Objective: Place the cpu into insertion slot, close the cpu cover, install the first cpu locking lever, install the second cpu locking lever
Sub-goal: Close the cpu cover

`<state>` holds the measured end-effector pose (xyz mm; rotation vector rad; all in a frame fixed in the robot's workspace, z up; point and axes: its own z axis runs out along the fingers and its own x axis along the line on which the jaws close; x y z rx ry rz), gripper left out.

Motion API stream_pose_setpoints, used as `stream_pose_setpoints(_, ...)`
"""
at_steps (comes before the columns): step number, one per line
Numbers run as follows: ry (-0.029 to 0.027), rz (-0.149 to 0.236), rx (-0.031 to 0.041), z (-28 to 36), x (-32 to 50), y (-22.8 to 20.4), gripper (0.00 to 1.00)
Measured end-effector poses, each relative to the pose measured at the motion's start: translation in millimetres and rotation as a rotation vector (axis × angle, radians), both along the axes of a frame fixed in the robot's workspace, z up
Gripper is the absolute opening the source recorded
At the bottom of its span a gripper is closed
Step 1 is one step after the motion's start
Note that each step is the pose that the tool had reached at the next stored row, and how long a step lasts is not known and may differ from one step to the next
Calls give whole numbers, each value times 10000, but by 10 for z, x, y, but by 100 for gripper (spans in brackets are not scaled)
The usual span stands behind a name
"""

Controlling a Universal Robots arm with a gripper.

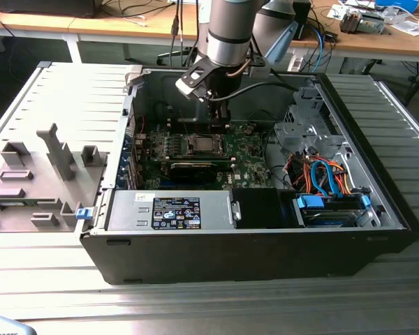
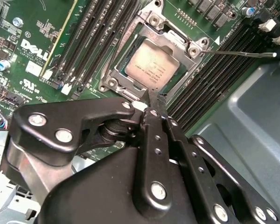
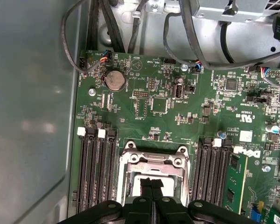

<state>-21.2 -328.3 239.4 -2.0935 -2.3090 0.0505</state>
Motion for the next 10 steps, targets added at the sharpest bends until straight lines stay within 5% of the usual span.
stream_pose_setpoints(10,0,0,0,-17,-33,0,11)
